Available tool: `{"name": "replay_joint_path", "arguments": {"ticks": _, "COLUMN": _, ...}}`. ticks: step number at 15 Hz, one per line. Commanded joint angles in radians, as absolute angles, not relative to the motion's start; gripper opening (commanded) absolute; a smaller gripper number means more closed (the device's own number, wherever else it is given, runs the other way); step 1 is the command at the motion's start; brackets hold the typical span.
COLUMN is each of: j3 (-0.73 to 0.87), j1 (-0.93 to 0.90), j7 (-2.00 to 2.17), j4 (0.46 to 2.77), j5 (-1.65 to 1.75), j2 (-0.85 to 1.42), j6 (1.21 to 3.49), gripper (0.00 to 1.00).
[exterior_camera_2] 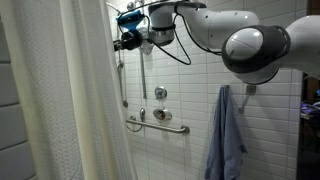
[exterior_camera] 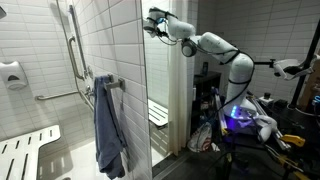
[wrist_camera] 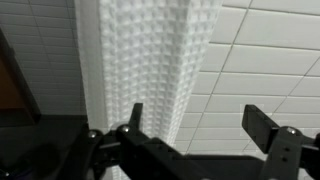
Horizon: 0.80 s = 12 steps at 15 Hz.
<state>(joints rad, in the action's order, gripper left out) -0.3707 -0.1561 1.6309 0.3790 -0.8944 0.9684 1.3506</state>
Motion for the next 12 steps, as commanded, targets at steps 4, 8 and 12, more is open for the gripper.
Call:
{"name": "replay_joint_path", "arguments": {"ticks": 4, "j3": -0.386, "j1": -0.121, "j7": 1.783, "j4": 0.389, "j5": -0.960, "j2": 0.956, "j6": 1.363, "gripper": 1.00}}
{"name": "replay_joint_path", "arguments": {"ticks": 8, "j3": -0.399, "j1": -0.125, "j7": 1.851, "j4": 0.388, "j5": -1.035, "j2": 0.964, "j6": 1.373, "gripper": 1.00}}
{"name": "replay_joint_path", "arguments": {"ticks": 12, "j3": -0.397, "j1": -0.135, "j7": 1.910, "j4": 0.393, "j5": -1.092, "j2": 0.963, "j6": 1.407, "gripper": 1.00}}
